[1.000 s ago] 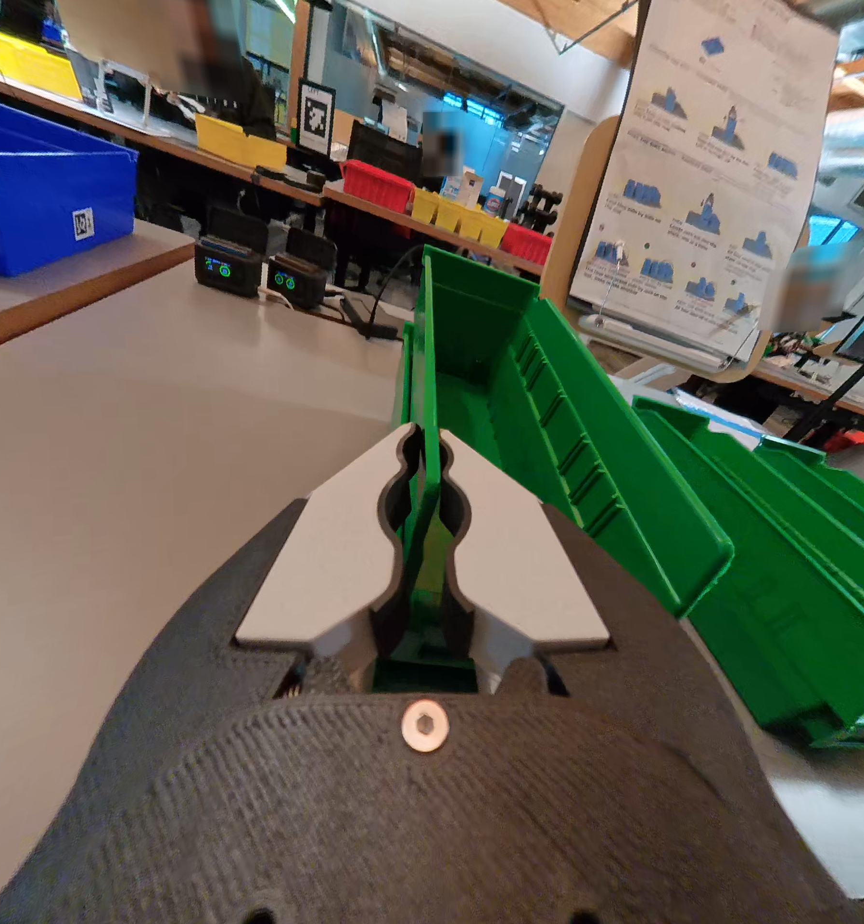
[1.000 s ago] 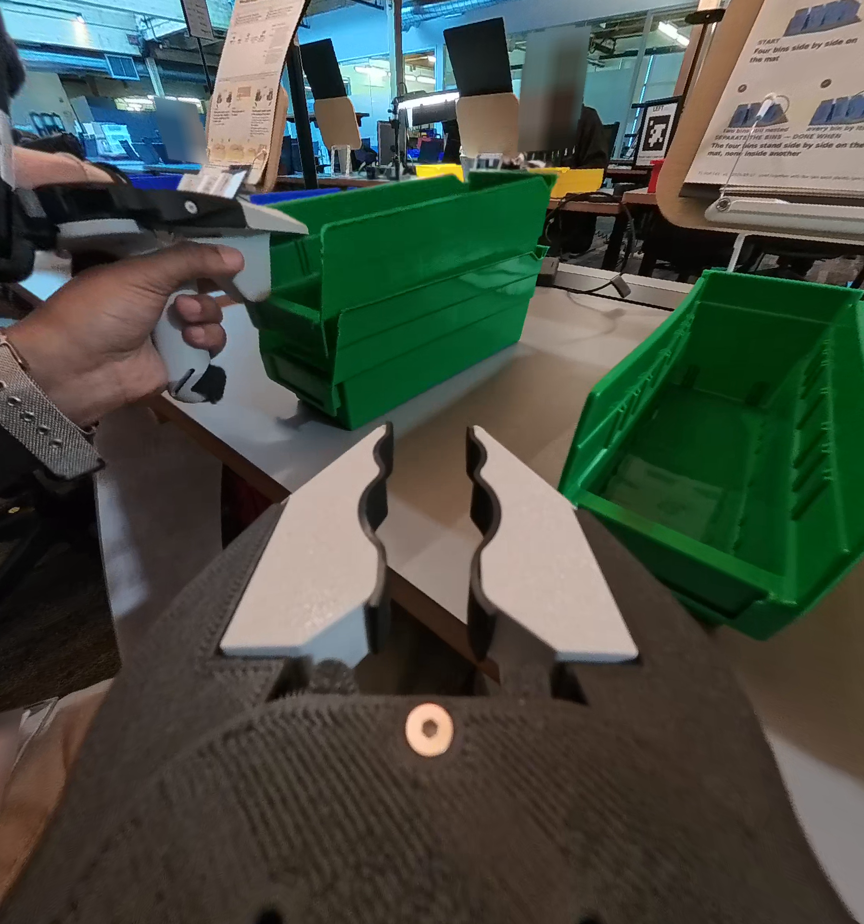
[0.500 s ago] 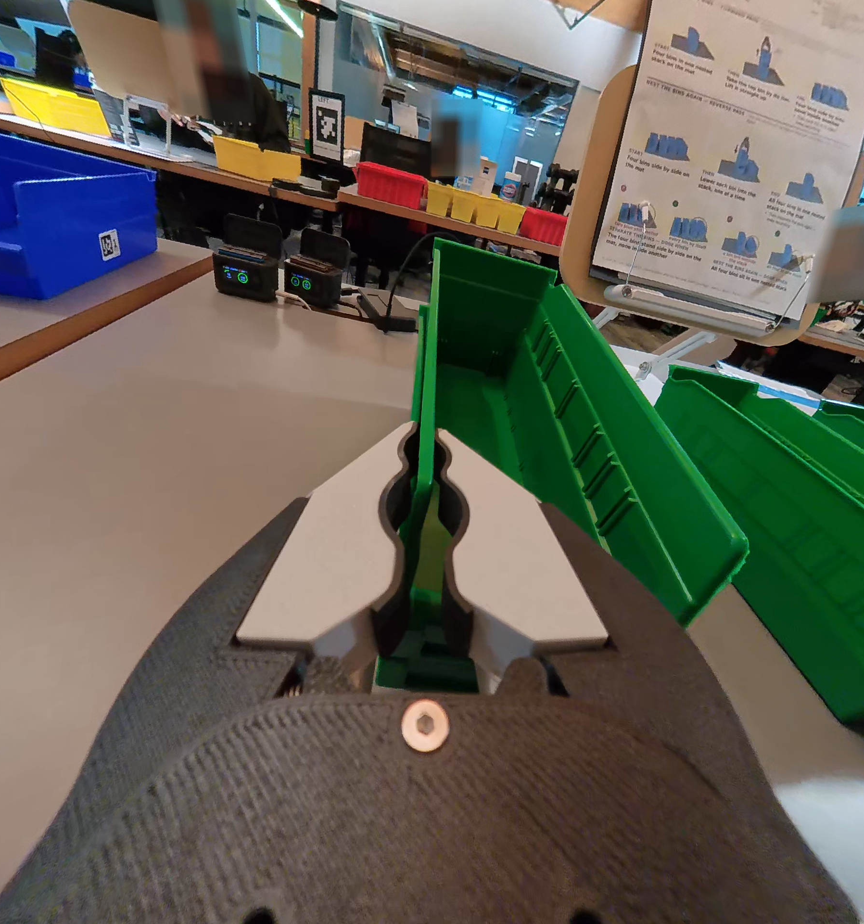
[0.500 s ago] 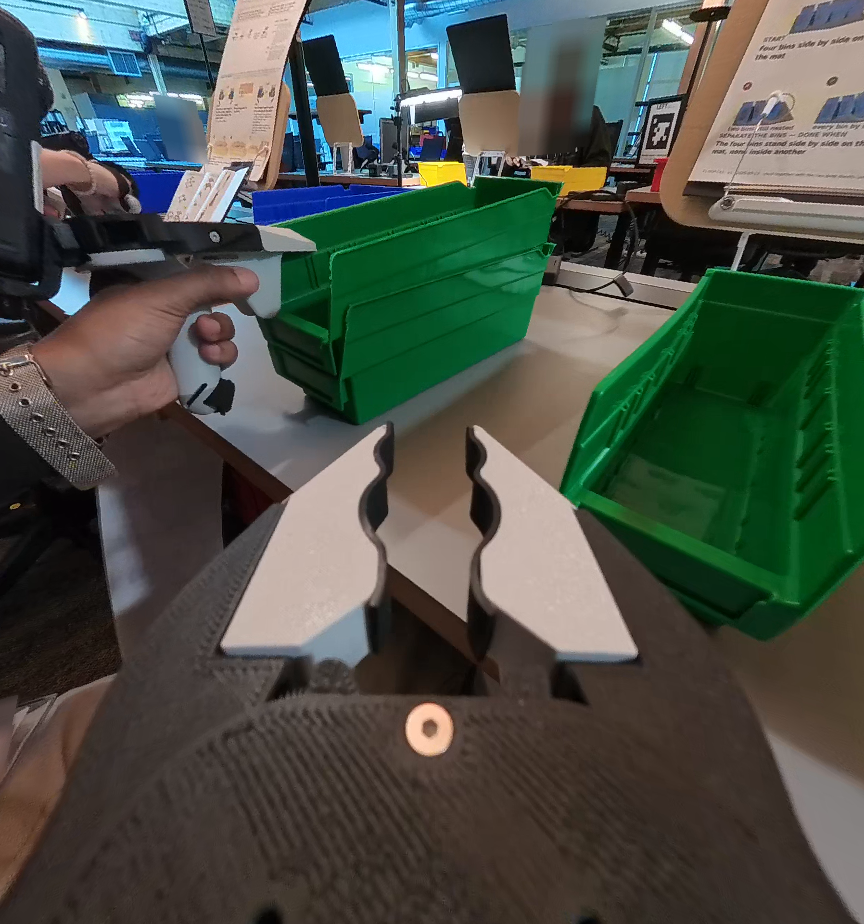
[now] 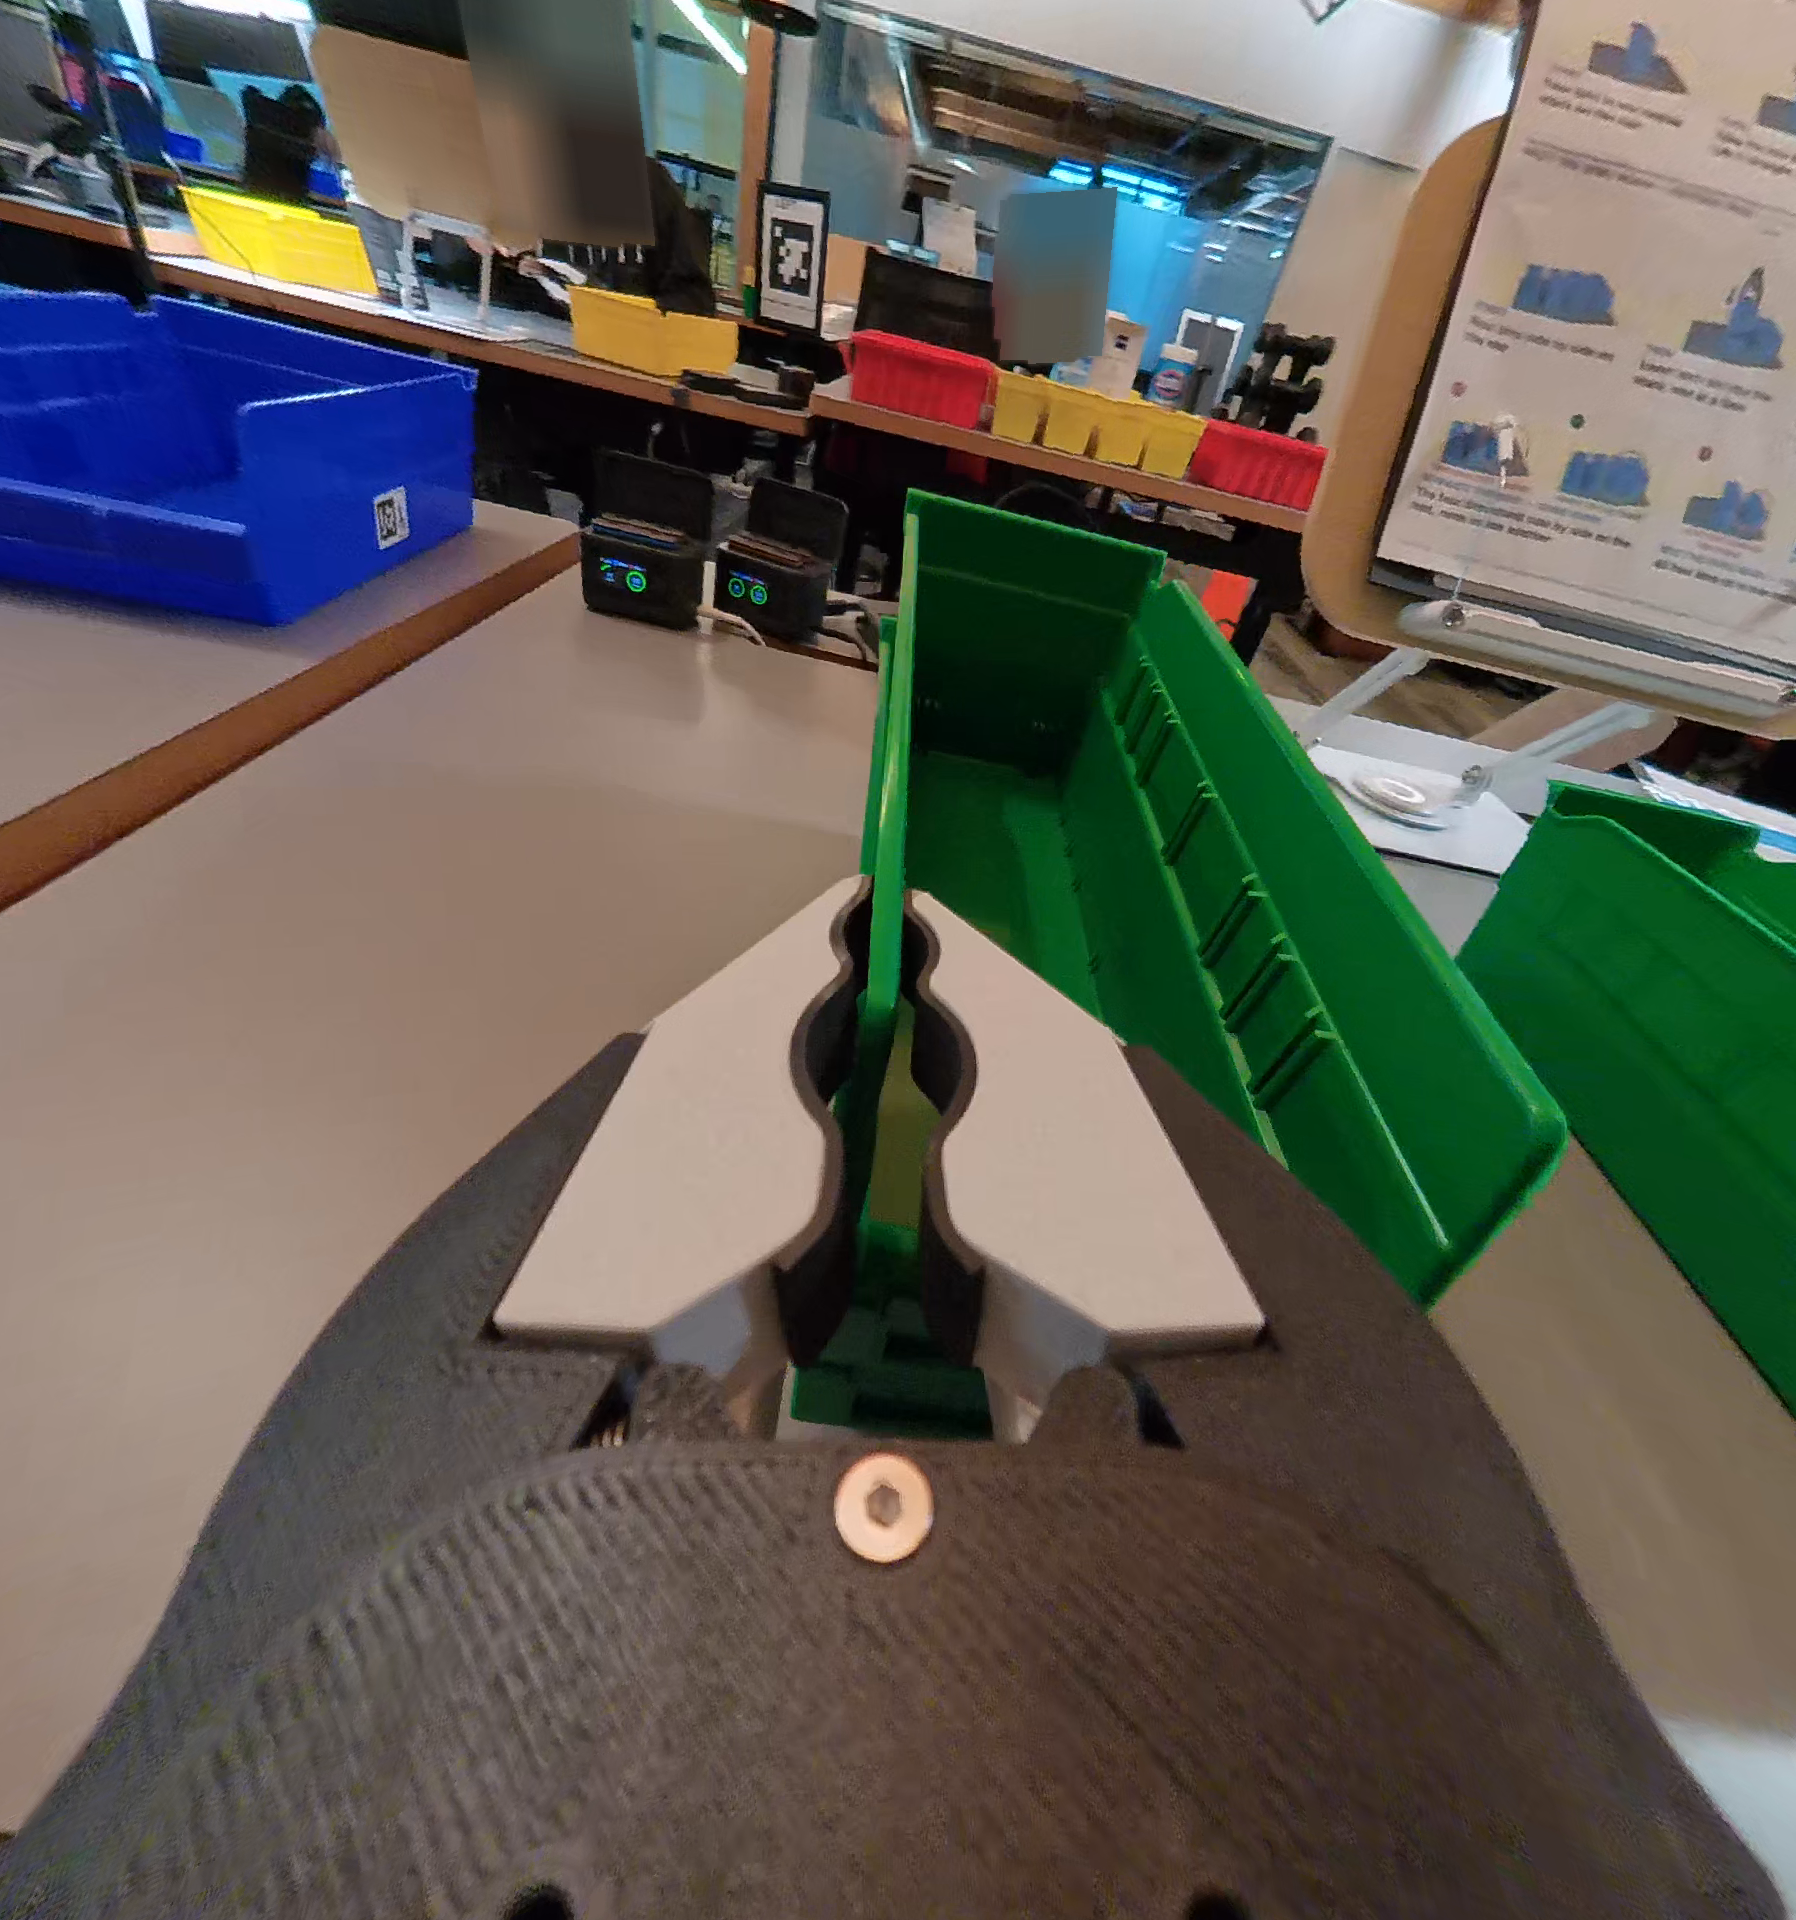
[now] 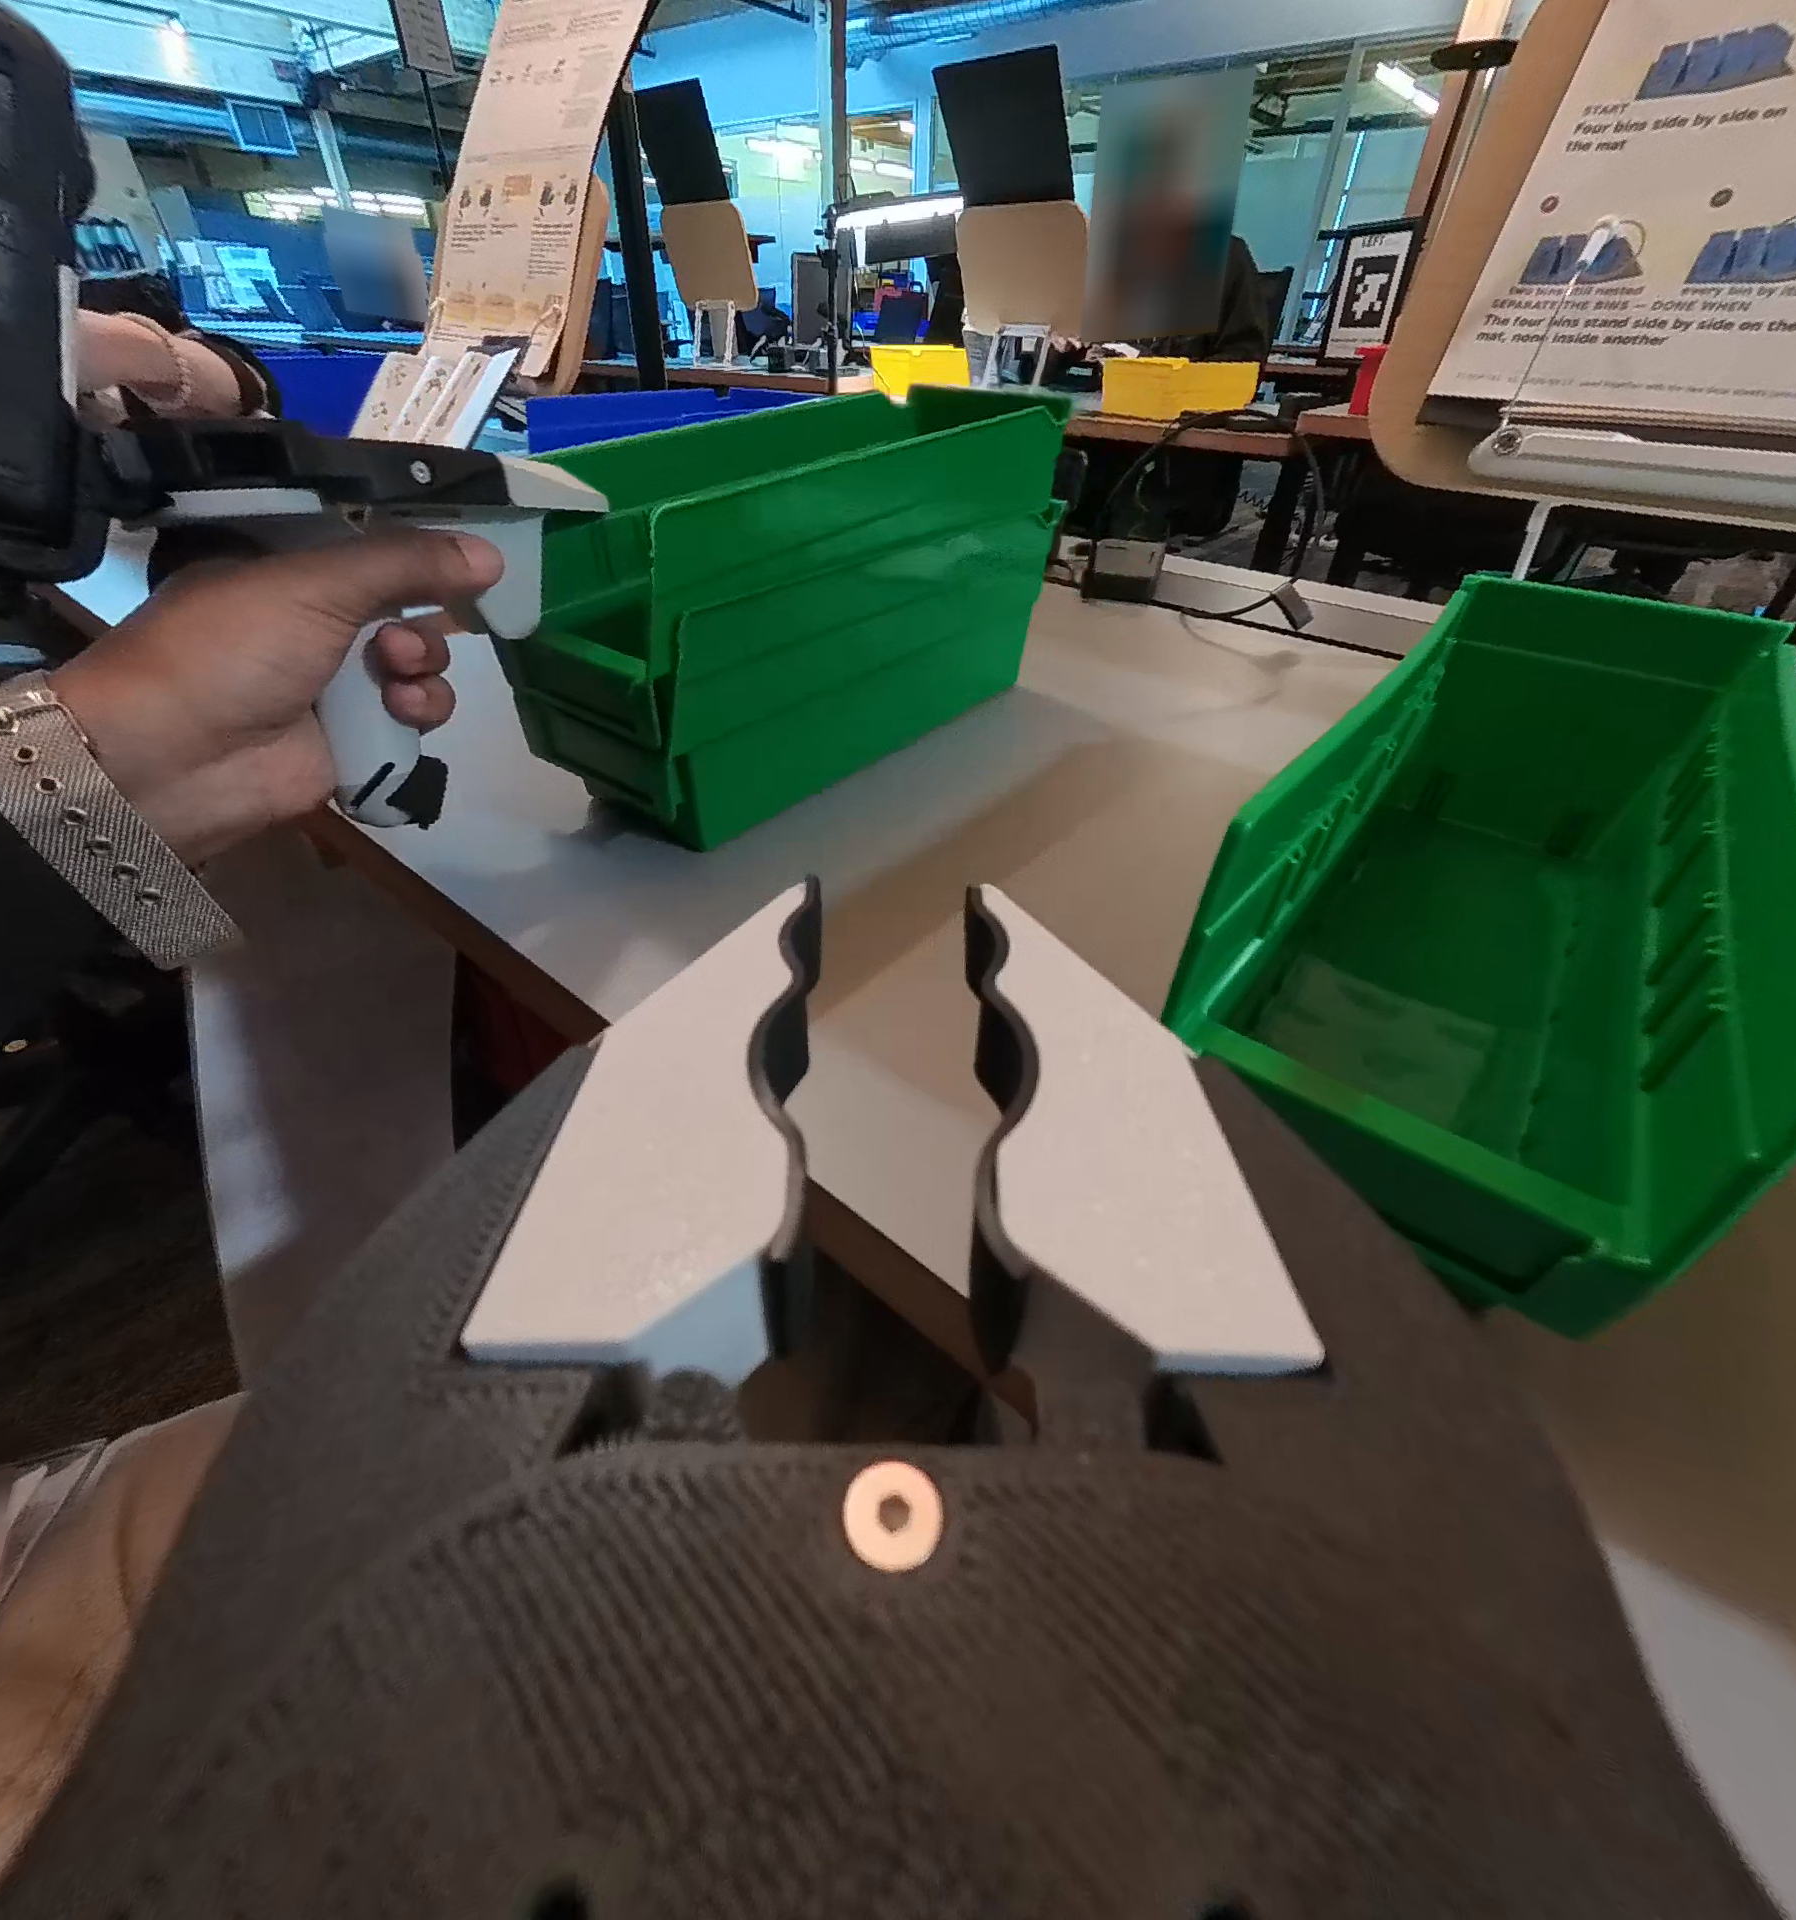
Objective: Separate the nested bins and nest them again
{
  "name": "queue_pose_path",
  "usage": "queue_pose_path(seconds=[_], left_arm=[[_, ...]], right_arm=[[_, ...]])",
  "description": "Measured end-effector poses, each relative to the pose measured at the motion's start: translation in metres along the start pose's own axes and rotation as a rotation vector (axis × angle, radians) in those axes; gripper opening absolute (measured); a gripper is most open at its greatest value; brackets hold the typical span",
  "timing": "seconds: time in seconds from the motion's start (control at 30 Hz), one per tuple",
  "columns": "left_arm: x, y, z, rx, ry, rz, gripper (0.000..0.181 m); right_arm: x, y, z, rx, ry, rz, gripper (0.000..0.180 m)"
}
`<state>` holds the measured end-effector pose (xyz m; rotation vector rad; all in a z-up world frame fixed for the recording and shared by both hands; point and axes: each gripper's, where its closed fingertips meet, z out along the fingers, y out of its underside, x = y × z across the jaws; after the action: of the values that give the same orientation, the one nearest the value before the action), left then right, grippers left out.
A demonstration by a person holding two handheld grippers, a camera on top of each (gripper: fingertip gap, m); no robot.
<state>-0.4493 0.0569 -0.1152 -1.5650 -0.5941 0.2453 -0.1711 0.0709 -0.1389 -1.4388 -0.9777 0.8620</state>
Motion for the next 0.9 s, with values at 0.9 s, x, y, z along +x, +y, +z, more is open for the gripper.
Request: queue_pose_path(seconds=[0.9], left_arm=[[-0.0024, 0.0001, -0.0019, -0.05, 0.018, -0.013, 0.0]], right_arm=[[-0.0021, 0.0016, 0.0007, -0.009, -0.007, -0.015, 0.027]])
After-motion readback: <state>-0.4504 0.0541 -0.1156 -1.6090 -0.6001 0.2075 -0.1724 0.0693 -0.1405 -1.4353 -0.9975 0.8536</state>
